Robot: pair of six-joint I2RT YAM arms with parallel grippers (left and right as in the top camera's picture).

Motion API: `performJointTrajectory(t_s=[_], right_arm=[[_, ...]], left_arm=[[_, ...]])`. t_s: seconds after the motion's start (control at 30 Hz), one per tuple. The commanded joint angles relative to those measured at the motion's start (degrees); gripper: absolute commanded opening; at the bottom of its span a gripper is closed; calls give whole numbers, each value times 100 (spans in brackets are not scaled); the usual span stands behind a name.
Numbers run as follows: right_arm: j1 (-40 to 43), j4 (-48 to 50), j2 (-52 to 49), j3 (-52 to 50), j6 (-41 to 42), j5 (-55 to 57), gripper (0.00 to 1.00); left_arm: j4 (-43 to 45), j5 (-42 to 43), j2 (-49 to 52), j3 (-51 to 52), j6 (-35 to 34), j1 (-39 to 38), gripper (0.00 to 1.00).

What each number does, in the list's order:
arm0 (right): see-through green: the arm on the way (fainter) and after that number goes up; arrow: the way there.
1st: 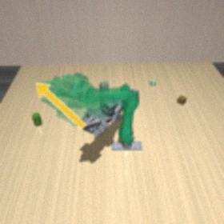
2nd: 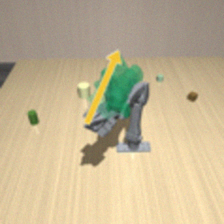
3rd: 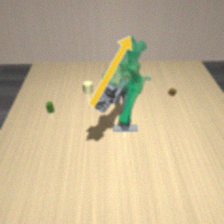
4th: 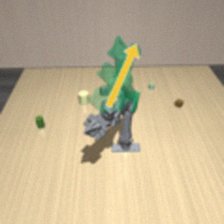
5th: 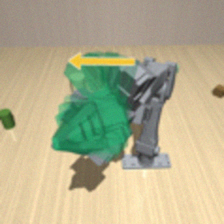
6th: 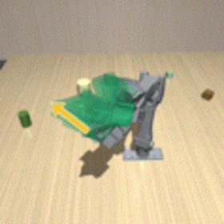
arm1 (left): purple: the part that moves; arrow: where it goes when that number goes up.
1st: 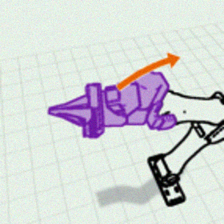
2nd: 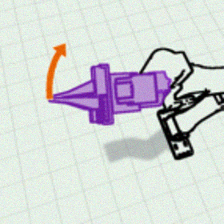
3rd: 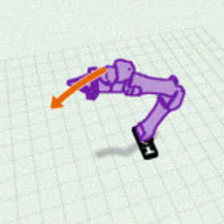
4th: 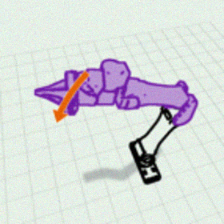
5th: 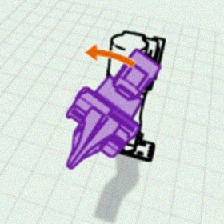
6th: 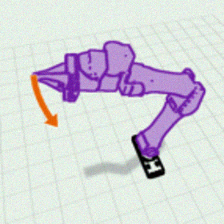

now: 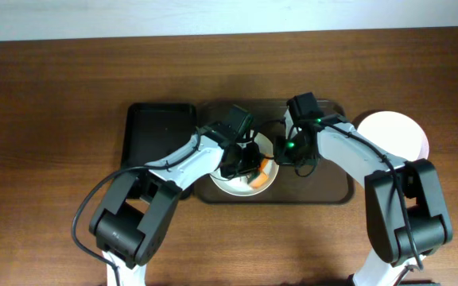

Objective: Clean dirty plates on tray and stack at the side
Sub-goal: 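Scrub the white plate with the sponge in the left gripper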

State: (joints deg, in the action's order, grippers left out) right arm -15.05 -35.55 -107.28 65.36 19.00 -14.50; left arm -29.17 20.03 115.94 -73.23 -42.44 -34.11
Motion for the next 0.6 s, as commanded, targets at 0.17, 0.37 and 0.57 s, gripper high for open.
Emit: performJointTrajectory(t_s=[0.17, 0.37, 0.57], right_arm=[[13, -50, -120, -70, 125, 317, 15], [13, -70, -120, -70, 125, 317, 15], [11, -125, -120, -70, 120, 317, 15]], left_arm=[[-605, -1392, 149, 195, 496, 461, 0], [-59, -1554, 146, 162, 1429, 857, 0], [-90, -1530, 118, -105, 2247, 1027, 0]])
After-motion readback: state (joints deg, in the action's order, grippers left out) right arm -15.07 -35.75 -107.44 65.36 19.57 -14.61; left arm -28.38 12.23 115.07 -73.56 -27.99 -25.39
